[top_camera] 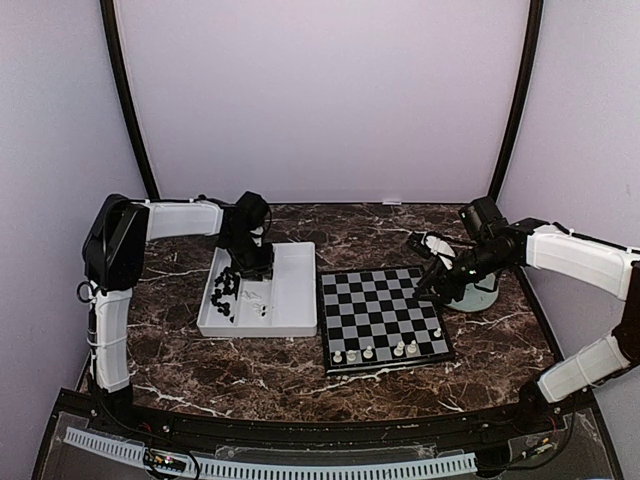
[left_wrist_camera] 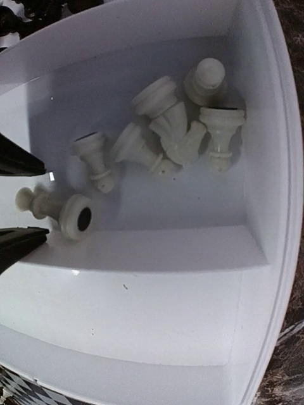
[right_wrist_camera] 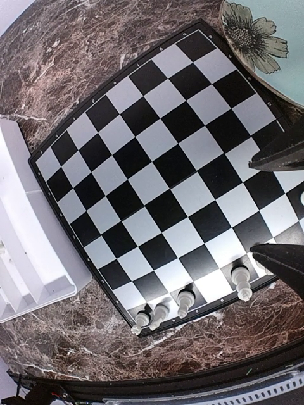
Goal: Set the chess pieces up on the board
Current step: Pick up the queen from the storage box, then pass from the left arm to the right
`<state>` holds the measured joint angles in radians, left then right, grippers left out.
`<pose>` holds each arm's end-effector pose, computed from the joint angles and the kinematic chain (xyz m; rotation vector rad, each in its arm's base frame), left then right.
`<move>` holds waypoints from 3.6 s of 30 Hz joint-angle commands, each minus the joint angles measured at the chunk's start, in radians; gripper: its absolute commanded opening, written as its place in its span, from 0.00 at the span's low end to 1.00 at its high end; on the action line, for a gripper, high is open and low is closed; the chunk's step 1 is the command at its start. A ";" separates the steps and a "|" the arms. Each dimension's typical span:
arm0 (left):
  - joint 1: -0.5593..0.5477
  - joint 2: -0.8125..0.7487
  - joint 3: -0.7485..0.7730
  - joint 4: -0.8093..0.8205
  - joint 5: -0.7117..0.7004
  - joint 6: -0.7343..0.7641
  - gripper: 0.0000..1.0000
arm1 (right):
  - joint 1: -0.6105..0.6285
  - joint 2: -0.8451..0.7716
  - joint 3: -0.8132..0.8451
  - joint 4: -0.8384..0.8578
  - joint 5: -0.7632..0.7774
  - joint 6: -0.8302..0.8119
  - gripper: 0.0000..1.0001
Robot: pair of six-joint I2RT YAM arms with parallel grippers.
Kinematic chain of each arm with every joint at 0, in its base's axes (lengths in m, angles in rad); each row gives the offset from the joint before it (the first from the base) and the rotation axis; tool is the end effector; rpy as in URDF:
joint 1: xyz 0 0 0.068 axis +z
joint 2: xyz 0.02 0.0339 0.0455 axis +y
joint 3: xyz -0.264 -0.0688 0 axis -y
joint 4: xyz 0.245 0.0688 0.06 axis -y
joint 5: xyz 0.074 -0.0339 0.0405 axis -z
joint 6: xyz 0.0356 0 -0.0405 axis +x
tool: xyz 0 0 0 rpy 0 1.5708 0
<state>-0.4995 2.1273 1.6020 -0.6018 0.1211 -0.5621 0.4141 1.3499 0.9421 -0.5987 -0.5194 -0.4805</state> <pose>0.3916 -0.2186 0.1680 -0.0490 2.7825 -0.4632 0.2373 0.1236 0.2404 -1.2512 2.1643 0.6379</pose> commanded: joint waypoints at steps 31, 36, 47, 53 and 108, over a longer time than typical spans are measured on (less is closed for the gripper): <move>-0.020 -0.236 -0.012 -0.156 0.055 0.304 0.10 | -0.002 0.055 0.118 -0.032 -0.067 -0.003 0.40; -0.020 -0.330 -0.049 -0.134 0.205 0.376 0.10 | -0.001 0.120 0.216 0.003 -0.148 0.064 0.40; -0.024 -0.448 -0.091 -0.074 0.552 0.414 0.10 | 0.222 0.357 0.609 -0.050 0.013 -0.178 0.43; -0.038 -0.435 -0.098 -0.114 0.711 0.406 0.10 | 0.323 0.422 0.785 -0.058 0.179 -0.417 0.45; -0.085 -0.353 -0.025 -0.209 0.868 0.427 0.13 | 0.595 0.548 0.872 -0.159 0.469 -0.767 0.13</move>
<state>-0.5812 1.7748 1.5383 -0.7773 0.9867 -0.1658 1.0008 1.9141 1.8362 -0.7692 -0.0475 -1.2655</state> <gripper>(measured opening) 0.111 0.178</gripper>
